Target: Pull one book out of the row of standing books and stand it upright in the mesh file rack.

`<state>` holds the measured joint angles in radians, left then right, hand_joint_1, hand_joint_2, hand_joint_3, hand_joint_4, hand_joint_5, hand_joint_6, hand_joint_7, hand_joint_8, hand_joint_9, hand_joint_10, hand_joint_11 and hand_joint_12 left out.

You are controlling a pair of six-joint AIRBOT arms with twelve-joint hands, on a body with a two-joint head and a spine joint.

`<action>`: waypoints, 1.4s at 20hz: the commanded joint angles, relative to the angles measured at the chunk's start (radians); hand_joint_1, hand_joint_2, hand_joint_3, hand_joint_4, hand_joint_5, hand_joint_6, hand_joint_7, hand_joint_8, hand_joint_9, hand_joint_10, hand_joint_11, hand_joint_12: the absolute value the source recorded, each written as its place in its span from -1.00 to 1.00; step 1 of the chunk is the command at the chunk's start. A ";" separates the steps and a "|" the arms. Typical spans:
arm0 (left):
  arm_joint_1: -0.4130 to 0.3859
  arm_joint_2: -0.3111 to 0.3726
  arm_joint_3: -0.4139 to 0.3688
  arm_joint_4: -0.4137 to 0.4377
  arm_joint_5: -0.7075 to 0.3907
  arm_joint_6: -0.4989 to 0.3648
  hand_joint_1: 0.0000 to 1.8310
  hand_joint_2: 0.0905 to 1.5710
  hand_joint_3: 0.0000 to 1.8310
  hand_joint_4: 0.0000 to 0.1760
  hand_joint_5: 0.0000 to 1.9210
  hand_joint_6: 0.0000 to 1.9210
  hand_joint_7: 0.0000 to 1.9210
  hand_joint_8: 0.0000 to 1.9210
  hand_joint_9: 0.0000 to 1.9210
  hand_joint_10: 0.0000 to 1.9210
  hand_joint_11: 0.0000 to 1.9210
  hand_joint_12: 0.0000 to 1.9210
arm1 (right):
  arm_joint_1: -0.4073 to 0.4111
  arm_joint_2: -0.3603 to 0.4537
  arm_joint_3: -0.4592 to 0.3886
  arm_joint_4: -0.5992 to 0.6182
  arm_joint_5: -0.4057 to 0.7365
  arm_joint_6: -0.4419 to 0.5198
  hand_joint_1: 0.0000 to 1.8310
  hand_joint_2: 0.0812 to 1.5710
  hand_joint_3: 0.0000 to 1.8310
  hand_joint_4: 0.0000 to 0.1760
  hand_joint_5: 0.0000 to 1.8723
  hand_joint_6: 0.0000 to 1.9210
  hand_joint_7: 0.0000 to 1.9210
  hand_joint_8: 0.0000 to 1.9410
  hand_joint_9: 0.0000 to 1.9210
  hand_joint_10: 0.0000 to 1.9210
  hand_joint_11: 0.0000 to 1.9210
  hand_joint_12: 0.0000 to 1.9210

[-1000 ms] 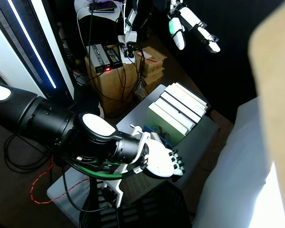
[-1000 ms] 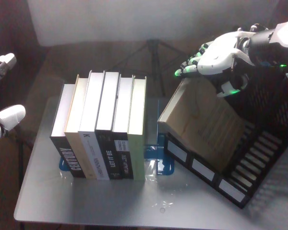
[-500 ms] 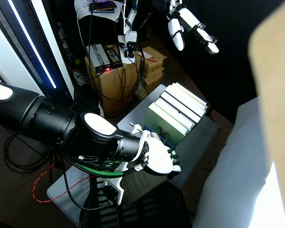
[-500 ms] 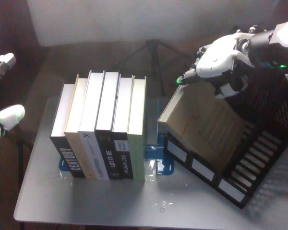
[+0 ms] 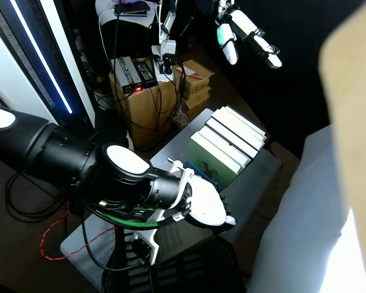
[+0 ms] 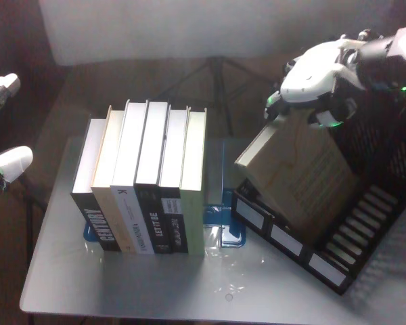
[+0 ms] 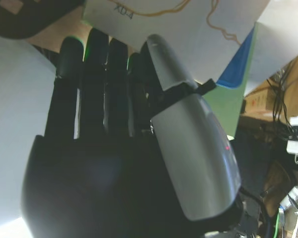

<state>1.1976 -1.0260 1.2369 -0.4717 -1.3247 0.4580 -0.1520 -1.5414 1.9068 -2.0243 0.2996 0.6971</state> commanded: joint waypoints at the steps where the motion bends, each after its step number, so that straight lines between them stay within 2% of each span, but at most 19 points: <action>1: -0.005 0.001 0.004 -0.017 -0.129 -0.004 -0.53 0.83 -1.00 -1.00 -0.98 -1.00 -1.00 -1.00 -1.00 -1.00 -1.00 -1.00 | 0.006 0.021 -0.003 0.010 -0.021 0.003 0.37 0.63 -1.00 -1.00 -0.57 -0.88 -0.40 -0.99 -0.54 -0.31 -0.89 0.67; 2: -0.005 0.001 0.003 -0.018 -0.130 -0.004 -0.53 0.83 -1.00 -1.00 -0.98 -1.00 -1.00 -1.00 -1.00 -1.00 -1.00 -1.00 | 0.007 0.032 -0.015 0.010 -0.021 0.003 0.36 0.62 -1.00 -1.00 -0.54 -0.89 -0.37 -0.98 -0.53 -0.21 -0.88 0.66; 5: -0.005 0.002 0.002 -0.019 -0.131 -0.004 -0.49 0.83 -1.00 -1.00 -1.00 -1.00 -1.00 -1.00 -1.00 -1.00 -1.00 -1.00 | 0.007 0.053 -0.033 0.010 -0.021 0.004 0.28 0.69 -0.99 -1.00 -0.54 -0.92 -0.41 -1.00 -0.62 -0.03 -0.83 0.79; 8: -0.005 0.002 0.000 -0.020 -0.131 -0.003 -0.46 0.83 -1.00 -1.00 -1.00 -1.00 -1.00 -1.00 -1.00 -1.00 -1.00 -1.00 | 0.007 0.066 -0.035 0.006 -0.028 0.026 0.30 0.71 -1.00 -1.00 -0.54 -0.90 -0.40 -0.99 -0.63 0.18 -0.74 0.86; 10: -0.005 0.002 0.000 -0.020 -0.131 -0.003 -0.39 0.82 -1.00 -1.00 -1.00 -1.00 -1.00 -1.00 -1.00 -1.00 -1.00 -1.00 | 0.013 0.077 -0.037 -0.082 -0.042 0.103 0.24 0.72 -1.00 -1.00 -0.54 -0.88 -0.40 -0.99 -0.64 0.15 -0.77 0.84; 12: -0.005 0.002 0.000 -0.021 -0.132 -0.003 -0.41 0.82 -1.00 -1.00 -1.00 -1.00 -1.00 -1.00 -1.00 -1.00 -1.00 -1.00 | 0.015 0.083 -0.038 -0.161 -0.059 0.161 0.24 0.71 -1.00 -1.00 -0.52 -0.86 -0.39 -0.99 -0.63 0.10 -0.80 0.83; 14: -0.005 0.001 0.001 -0.021 -0.131 -0.002 -0.41 0.82 -1.00 -1.00 -1.00 -1.00 -1.00 -1.00 -1.00 -1.00 -1.00 -1.00 | 0.021 0.086 -0.029 -0.163 -0.078 0.169 0.24 0.71 -1.00 -1.00 -0.52 -0.85 -0.38 -0.99 -0.63 0.09 -0.81 0.83; 15: -0.005 0.001 0.001 -0.021 -0.131 -0.002 -0.41 0.82 -1.00 -1.00 -1.00 -1.00 -1.00 -1.00 -1.00 -1.00 -1.00 -1.00 | 0.025 0.087 -0.024 -0.165 -0.084 0.170 0.27 0.69 -1.00 -1.00 -0.51 -0.83 -0.45 -1.00 -0.68 0.12 -0.92 0.89; 16: -0.004 0.001 0.001 -0.021 -0.130 -0.002 -0.43 0.82 -1.00 -1.00 -1.00 -1.00 -1.00 -1.00 -1.00 -1.00 -1.00 -1.00 | 0.026 0.088 -0.022 -0.166 -0.089 0.170 0.27 0.70 -1.00 -1.00 -0.54 -0.83 -0.41 -0.97 -0.69 0.13 -0.89 0.83; 17: -0.004 0.001 0.002 -0.021 -0.130 -0.001 -0.43 0.81 -1.00 -1.00 -1.00 -1.00 -1.00 -1.00 -1.00 -1.00 -1.00 -1.00 | 0.029 0.088 -0.021 -0.166 -0.097 0.170 0.27 0.66 -1.00 -1.00 -0.55 -0.70 -0.42 -0.97 -0.65 0.17 -0.79 0.80; 18: -0.004 0.001 0.002 -0.021 -0.130 -0.001 -0.43 0.81 -1.00 -1.00 -1.00 -1.00 -1.00 -1.00 -1.00 -1.00 -1.00 -1.00 | 0.031 0.089 -0.022 -0.166 -0.103 0.170 0.27 0.65 -1.00 -1.00 -0.60 -0.56 -0.42 -0.96 -0.67 0.19 -0.82 0.81; 20: -0.004 0.000 0.002 -0.021 -0.129 -0.001 -0.41 0.82 -1.00 -1.00 -1.00 -1.00 -1.00 -1.00 -1.00 -1.00 -1.00 -1.00 | 0.031 0.089 -0.019 -0.166 -0.114 0.170 0.23 0.64 -1.00 -1.00 -0.69 -0.47 -0.46 -0.97 -0.71 0.08 -0.90 0.77; 22: -0.004 0.000 0.002 -0.021 -0.130 -0.002 -0.41 0.82 -1.00 -1.00 -1.00 -1.00 -1.00 -1.00 -1.00 -1.00 -1.00 -1.00 | 0.031 0.093 -0.026 -0.166 -0.123 0.179 0.19 0.65 -1.00 -1.00 -0.70 -0.57 -0.51 -1.00 -0.73 -0.10 -0.94 0.78; 23: -0.004 0.000 0.001 -0.021 -0.130 -0.003 -0.44 0.82 -1.00 -1.00 -1.00 -1.00 -1.00 -1.00 -1.00 -1.00 -1.00 -1.00 | 0.034 0.105 -0.042 -0.166 -0.125 0.180 0.25 0.65 -1.00 -1.00 -0.69 -0.62 -0.54 -1.00 -0.74 -0.16 -0.96 0.79; 24: -0.004 0.000 0.000 -0.020 -0.130 -0.004 -0.46 0.82 -1.00 -1.00 -1.00 -1.00 -1.00 -1.00 -1.00 -1.00 -1.00 -1.00 | 0.043 0.124 -0.067 -0.166 -0.129 0.180 0.20 0.65 -1.00 -1.00 -0.77 -0.63 -0.65 -1.00 -0.86 -0.10 -0.99 0.82; 25: -0.004 0.002 -0.002 -0.020 -0.130 -0.004 -0.48 0.82 -1.00 -1.00 -1.00 -1.00 -1.00 -1.00 -1.00 -1.00 -1.00 -1.00 | 0.053 0.148 -0.097 -0.166 -0.130 0.180 0.10 0.66 -1.00 -1.00 -0.90 -0.69 -0.78 -1.00 -0.97 -0.16 -1.00 0.81; 27: -0.004 0.005 -0.008 -0.021 -0.132 -0.004 -0.46 0.83 -1.00 -1.00 -0.99 -1.00 -1.00 -1.00 -1.00 -1.00 -1.00 -1.00 | 0.089 0.214 -0.184 -0.166 -0.130 0.180 -0.06 0.66 -1.00 -0.75 -1.00 -0.97 -0.97 -1.00 -1.00 -0.65 -1.00 0.48; 28: -0.004 0.006 -0.010 -0.021 -0.133 -0.003 -0.46 0.82 -1.00 -1.00 -1.00 -1.00 -1.00 -1.00 -1.00 -1.00 -1.00 -1.00 | 0.103 0.235 -0.209 -0.166 -0.130 0.180 -0.19 0.63 -1.00 -0.53 -1.00 -1.00 -0.99 -1.00 -1.00 -0.77 -1.00 0.48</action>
<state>1.1976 -1.0260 1.2243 -0.4789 -1.3327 0.4580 -0.0498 -1.3045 1.6733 -2.1952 0.2321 0.8787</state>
